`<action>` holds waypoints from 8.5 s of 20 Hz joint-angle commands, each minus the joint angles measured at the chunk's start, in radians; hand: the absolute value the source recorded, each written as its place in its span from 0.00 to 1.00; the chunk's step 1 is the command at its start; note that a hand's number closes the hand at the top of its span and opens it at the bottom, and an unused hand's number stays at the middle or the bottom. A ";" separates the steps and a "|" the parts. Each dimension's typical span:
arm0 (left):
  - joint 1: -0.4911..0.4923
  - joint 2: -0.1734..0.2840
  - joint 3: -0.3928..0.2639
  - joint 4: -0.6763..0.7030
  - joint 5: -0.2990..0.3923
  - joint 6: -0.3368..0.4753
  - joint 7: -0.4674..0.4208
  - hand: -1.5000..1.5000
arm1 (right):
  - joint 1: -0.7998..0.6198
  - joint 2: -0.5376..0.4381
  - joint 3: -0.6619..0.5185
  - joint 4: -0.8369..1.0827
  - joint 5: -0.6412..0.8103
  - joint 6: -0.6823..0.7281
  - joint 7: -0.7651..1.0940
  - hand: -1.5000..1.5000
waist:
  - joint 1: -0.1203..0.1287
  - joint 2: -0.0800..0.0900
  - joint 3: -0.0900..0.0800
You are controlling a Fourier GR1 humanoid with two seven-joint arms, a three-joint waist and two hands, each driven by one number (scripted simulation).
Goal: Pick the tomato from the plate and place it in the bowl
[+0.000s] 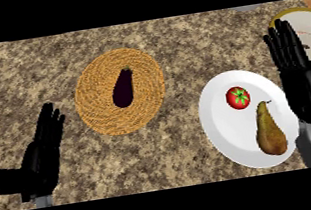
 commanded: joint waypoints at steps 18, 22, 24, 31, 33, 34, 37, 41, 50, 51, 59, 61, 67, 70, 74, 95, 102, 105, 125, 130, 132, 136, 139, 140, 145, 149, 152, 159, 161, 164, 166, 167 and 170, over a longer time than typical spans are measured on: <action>-0.176 -0.014 -0.102 0.025 0.046 -0.193 0.155 0.50 | 0.175 -0.356 0.097 -0.031 0.474 0.102 -0.064 0.00 | 0.006 -0.044 -0.002; -0.174 -0.031 -0.109 0.053 0.037 -0.192 0.140 0.50 | 0.172 -0.411 0.136 -0.115 0.656 0.100 0.179 0.00 | 0.002 -0.045 -0.003; -0.191 -0.031 -0.108 0.074 0.042 -0.215 0.136 0.50 | 0.091 -0.406 0.162 -0.168 0.683 0.180 0.375 0.00 | 0.011 -0.042 -0.004; -0.215 -0.051 -0.097 0.064 0.041 -0.221 0.143 0.50 | -0.079 -0.364 0.228 -0.212 0.594 0.518 0.749 0.00 | 0.020 -0.039 -0.001; -0.252 -0.081 -0.096 0.120 0.011 -0.194 0.135 0.50 | -0.147 -0.298 0.251 -0.124 0.594 0.540 0.806 0.00 | 0.020 -0.037 0.000; -0.202 -0.082 -0.119 0.039 0.005 -0.178 0.158 0.50 | -0.154 -0.261 0.285 -0.149 0.608 0.556 0.870 0.00 | 0.024 -0.039 0.000; -0.195 -0.031 -0.050 0.081 0.061 -0.266 0.146 0.50 | -0.205 -0.224 0.283 -0.111 0.615 0.616 0.962 0.00 | 0.019 -0.039 0.000; -0.214 -0.063 -0.065 0.062 0.029 -0.238 0.192 0.50 | -0.248 -0.196 0.257 0.037 0.660 0.631 0.943 0.00 | 0.018 -0.038 0.001; -0.198 -0.101 -0.028 0.107 -0.013 -0.281 0.129 0.50 | -0.190 -0.142 0.266 0.123 0.769 0.656 0.896 0.00 | 0.013 -0.039 0.001; -0.204 -0.075 -0.001 0.091 0.012 -0.306 0.164 0.50 | -0.189 -0.139 0.254 0.106 0.752 0.698 0.921 0.00 | 0.013 -0.039 0.001; -0.175 -0.125 0.011 0.083 -0.054 -0.314 0.156 0.50 | -0.221 -0.094 0.214 0.204 0.863 0.690 0.792 0.00 | 0.015 -0.039 0.001; -0.242 -0.110 0.044 0.075 -0.018 -0.324 0.232 0.50 | -0.122 -0.109 0.239 0.185 0.905 0.616 0.751 0.00 | 0.012 -0.039 0.001; -0.141 -0.176 -0.004 0.038 -0.100 -0.309 0.163 0.50 | -0.127 -0.057 0.204 0.193 0.962 0.614 0.725 0.00 | 0.014 -0.039 0.001; -0.196 -0.180 0.024 0.061 -0.081 -0.315 0.194 0.50 | -0.138 -0.003 0.240 0.293 1.027 0.532 0.719 0.00 | 0.015 -0.039 0.001; -0.206 -0.198 0.034 0.154 -0.126 -0.324 0.124 0.50 | -0.187 0.003 0.190 0.346 1.041 0.524 0.675 0.00 | 0.014 -0.038 0.001; -0.120 -0.213 0.057 0.074 -0.129 -0.381 0.132 0.50 | -0.209 0.017 0.140 0.517 1.141 0.375 0.407 1.00 | 0.015 -0.039 0.001; -0.139 -0.186 0.091 0.056 -0.108 -0.419 0.170 0.50 | -0.217 0.033 0.154 0.539 1.214 0.337 0.399 1.00 | 0.015 -0.039 0.001; -0.193 -0.175 0.119 0.069 -0.098 -0.407 0.197 0.50 | -0.037 -0.081 0.174 0.421 1.182 0.315 0.234 1.00 | 0.007 -0.040 0.001; -0.178 -0.222 0.086 0.069 -0.144 -0.365 0.193 0.50 | 0.326 -0.298 -0.177 -0.429 0.920 0.405 0.197 1.00 | -0.008 -0.042 0.000; -0.135 -0.225 0.076 0.043 -0.146 -0.378 0.171 0.50 | 0.272 -0.308 -0.328 -0.535 0.802 0.516 0.259 1.00 | 0.005 -0.041 0.000; -0.121 -0.206 0.081 -0.002 -0.135 -0.392 0.198 0.50 | 0.247 -0.301 -0.367 -0.547 0.773 0.551 0.284 1.00 | 0.008 -0.041 0.001; -0.104 -0.251 0.015 -0.011 -0.168 -0.355 0.206 0.50 | 0.064 -0.325 -0.375 -0.384 0.759 0.551 0.315 1.00 | 0.019 -0.039 0.001; -0.163 -0.227 0.071 0.068 -0.155 -0.389 0.174 0.50 | -0.010 -0.338 -0.390 -0.244 0.774 0.512 0.272 1.00 | 0.020 -0.037 0.001; -0.137 -0.203 0.077 -0.006 -0.131 -0.401 0.234 0.50 | -0.022 -0.363 -0.413 -0.223 0.784 0.510 0.261 1.00 | 0.021 -0.038 0.001; -0.115 -0.203 0.069 -0.024 -0.131 -0.408 0.227 0.50 | -0.136 -0.360 -0.423 -0.044 0.763 0.469 0.228 1.00 | 0.023 -0.038 0.001; -0.172 -0.236 0.054 0.003 -0.149 -0.375 0.248 0.50 | -0.248 -0.381 -0.376 0.284 0.860 0.316 0.089 1.00 | 0.034 -0.033 0.002; -0.191 -0.220 0.088 0.012 -0.128 -0.382 0.262 0.50 | -0.358 -0.444 -0.397 0.482 0.864 0.274 -0.003 1.00 | 0.036 -0.033 0.002; -0.172 -0.252 0.037 0.074 -0.163 -0.390 0.178 0.50 | -0.517 -0.453 -0.349 0.894 1.014 0.023 -0.141 1.00 | 0.044 -0.028 0.002; -0.218 -0.215 0.086 0.094 -0.131 -0.430 0.182 0.50 | -0.623 -0.444 -0.324 1.004 1.067 -0.003 -0.088 1.00 | 0.072 -0.018 0.003; -0.238 -0.224 0.080 0.108 -0.141 -0.422 0.182 0.50 | -0.580 -0.449 -0.291 1.119 1.140 -0.019 -0.061 1.00 | 0.081 -0.010 0.004; -0.233 -0.252 0.016 0.079 -0.163 -0.384 0.208 0.50 | -0.627 -0.462 -0.341 1.211 1.110 0.008 -0.017 1.00 | 0.084 -0.010 0.005; -0.203 -0.240 0.044 0.083 -0.160 -0.409 0.178 0.50 | -0.644 -0.475 -0.355 1.254 1.106 0.001 -0.023 0.00 | 0.086 -0.011 0.005; -0.195 -0.252 0.011 0.060 -0.165 -0.387 0.184 0.50 | -0.691 -0.476 -0.399 1.337 1.054 0.020 -0.093 0.00 | 0.088 -0.011 0.006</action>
